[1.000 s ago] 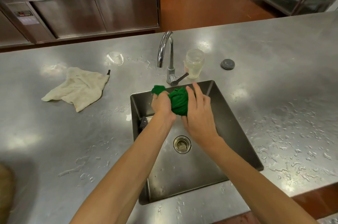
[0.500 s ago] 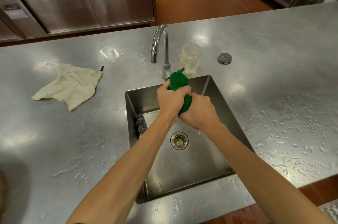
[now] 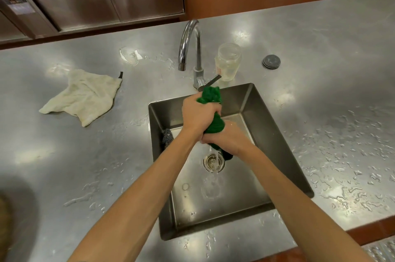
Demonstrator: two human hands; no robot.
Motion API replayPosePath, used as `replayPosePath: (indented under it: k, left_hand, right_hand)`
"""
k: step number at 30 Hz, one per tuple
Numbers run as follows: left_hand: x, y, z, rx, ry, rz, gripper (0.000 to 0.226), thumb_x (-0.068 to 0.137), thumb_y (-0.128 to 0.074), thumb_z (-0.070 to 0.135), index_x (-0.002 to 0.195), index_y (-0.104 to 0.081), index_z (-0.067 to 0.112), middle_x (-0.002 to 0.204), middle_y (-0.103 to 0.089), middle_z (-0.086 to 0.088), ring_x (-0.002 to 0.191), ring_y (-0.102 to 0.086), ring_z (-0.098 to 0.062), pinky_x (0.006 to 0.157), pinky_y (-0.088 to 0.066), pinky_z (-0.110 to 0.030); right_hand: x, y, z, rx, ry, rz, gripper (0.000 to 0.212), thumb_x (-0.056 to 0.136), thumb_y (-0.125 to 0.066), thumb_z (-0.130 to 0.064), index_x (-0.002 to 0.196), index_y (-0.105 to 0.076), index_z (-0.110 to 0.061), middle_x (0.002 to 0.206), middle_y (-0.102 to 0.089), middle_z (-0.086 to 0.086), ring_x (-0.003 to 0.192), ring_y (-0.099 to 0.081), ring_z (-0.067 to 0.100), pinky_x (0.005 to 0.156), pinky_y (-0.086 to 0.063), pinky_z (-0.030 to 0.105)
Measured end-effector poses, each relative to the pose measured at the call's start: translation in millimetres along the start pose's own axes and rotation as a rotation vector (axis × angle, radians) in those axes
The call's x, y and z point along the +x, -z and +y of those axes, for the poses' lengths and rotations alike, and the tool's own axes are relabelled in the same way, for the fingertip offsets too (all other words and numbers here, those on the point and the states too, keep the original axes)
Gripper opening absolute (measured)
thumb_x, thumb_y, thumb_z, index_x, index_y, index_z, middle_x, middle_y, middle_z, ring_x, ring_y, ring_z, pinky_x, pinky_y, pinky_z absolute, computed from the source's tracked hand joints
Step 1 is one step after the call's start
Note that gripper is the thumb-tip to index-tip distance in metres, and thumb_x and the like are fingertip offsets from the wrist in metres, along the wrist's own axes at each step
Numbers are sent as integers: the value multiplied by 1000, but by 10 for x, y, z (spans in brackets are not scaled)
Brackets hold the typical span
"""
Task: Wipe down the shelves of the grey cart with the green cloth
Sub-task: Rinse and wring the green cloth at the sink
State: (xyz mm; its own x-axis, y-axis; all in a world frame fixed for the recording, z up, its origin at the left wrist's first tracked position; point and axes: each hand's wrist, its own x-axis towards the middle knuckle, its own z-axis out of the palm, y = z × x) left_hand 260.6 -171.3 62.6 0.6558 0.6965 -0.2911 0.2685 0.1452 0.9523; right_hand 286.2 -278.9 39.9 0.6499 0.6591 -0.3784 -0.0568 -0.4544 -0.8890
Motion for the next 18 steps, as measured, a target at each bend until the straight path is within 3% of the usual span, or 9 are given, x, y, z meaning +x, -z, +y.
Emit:
replayPosePath:
  k: [3,5,6,9,12,14,16,18]
  left_hand:
    - [46,14,-65,-264,252,214,25,58,-70,-6,57,-57,15,56,-56,-1,57,-56,-21,51,-47,-27]
    - [61,29,-79,-412,392,295,20,65,-70,-5,68,-61,12,65,-60,-3,59,-60,-21,50,-48,-25]
    - [55,22,-77,-453,436,308,17,67,-70,-4,73,-62,11,69,-62,-5,60,-62,-21,49,-49,-25]
    - [-3,-50,-86,-493,501,305,17,73,-71,0,82,-61,9,81,-65,-9,70,-65,-24,56,-55,-30]
    - [-96,-133,-72,-490,469,319,15,75,-72,2,79,-62,13,81,-67,-9,75,-66,-27,64,-58,-35]
    - [-93,-162,-76,-403,368,335,16,72,-72,2,73,-65,16,79,-70,-8,79,-69,-29,75,-62,-43]
    - [-99,-151,-67,-271,266,307,12,65,-73,6,67,-68,17,75,-73,-7,82,-73,-30,79,-63,-46]
    - [-134,-123,-47,-157,172,252,7,59,-71,12,60,-68,18,70,-73,-6,80,-73,-29,77,-62,-43]
  right_hand:
    - [-107,-60,67,-443,226,310,79,68,-85,-28,134,-44,-11,125,-52,6,104,-58,18,83,-56,32]
    - [-231,-165,126,-774,430,478,83,74,-81,-24,142,-40,-4,138,-45,15,122,-50,27,95,-53,36]
    - [-268,-223,145,-908,441,521,82,77,-79,-21,145,-37,-2,143,-42,19,129,-46,30,100,-51,37]
    - [-211,-305,137,-1008,271,557,89,85,-73,-23,153,-21,-2,156,-27,22,135,-39,34,100,-48,34]
    - [-70,-208,56,-903,201,594,79,81,-75,-17,146,-34,-1,144,-45,21,110,-56,34,75,-53,36]
    - [-15,-165,57,-823,220,581,58,79,-73,-23,128,-49,-2,115,-62,16,94,-62,34,63,-46,37]
    - [12,-117,100,-735,224,552,41,76,-71,-34,102,-52,-8,89,-64,7,77,-63,29,58,-40,32]
    - [20,-45,96,-642,200,467,39,71,-68,-44,88,-48,-14,72,-55,-5,66,-57,22,57,-38,26]
